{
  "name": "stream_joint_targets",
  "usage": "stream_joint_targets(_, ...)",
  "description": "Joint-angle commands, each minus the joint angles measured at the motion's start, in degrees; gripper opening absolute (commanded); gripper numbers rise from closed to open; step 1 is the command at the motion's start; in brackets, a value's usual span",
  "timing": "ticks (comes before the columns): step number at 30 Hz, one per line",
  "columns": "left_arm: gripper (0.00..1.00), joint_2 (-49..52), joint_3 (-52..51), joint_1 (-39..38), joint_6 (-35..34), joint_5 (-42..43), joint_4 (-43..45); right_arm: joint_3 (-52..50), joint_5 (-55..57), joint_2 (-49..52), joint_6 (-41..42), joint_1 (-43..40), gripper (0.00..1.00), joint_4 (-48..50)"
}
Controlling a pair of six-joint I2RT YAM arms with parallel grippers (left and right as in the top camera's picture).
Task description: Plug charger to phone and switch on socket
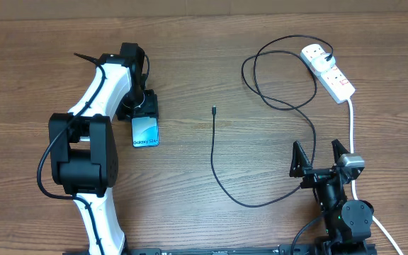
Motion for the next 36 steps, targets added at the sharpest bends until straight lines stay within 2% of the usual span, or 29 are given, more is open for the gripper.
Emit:
stream_joint_targets(1,0.06,0.0,1.4,0.3,-1.2,0.4,0.0,-0.6,-0.3,-0.5,-0.1,0.2,1.0,0.3)
stream_joint_targets(3,0.08,0.0,1.3,0.3,-1.2,0.4,0.2,-0.6,-0.3,-0.5,-0.1,0.2,1.0,0.3)
stream_joint_targets(8,0.25,0.0,-1.6,-0.2,-1.5,0.2,4.5,-0.6,-0.3,-0.5,-0.1,0.2,1.0,0.3)
stream_joint_targets(14,0.29,0.0,-6.0,-0.2,-2.3,0.2,8.1,-0.6,-0.3,-0.5,-0.1,0.2,1.0,0.3)
stream_joint_targets(18,0.45,0.0,-6.3,-0.2,-2.3,-0.6,8.3,-0.6,-0.3,-0.5,0.0,0.2,1.0,0.3)
stream_joint_targets(20,0.48,0.0,-5.8,-0.1,-2.1,-0.9,8.3,-0.6,-0.3,-0.5,0.0,0.2,1.0,0.3)
stream_joint_targets(26,0.56,-0.8,2.1,0.3,0.6,-1.2,2.5,-0.6,-0.3,-0.5,-0.1,0.2,1.0,0.3)
stream_joint_targets(30,0.65,-1.2,7.2,1.5,0.6,-4.4,-1.8,-0.6,-0.3,-0.5,-0.1,0.2,1.0,0.3)
stream_joint_targets(36,0.72,-1.3,5.8,5.3,1.9,-5.1,-0.9,-0.6,-0.3,-0.5,0.0,0.2,1.0,0.3)
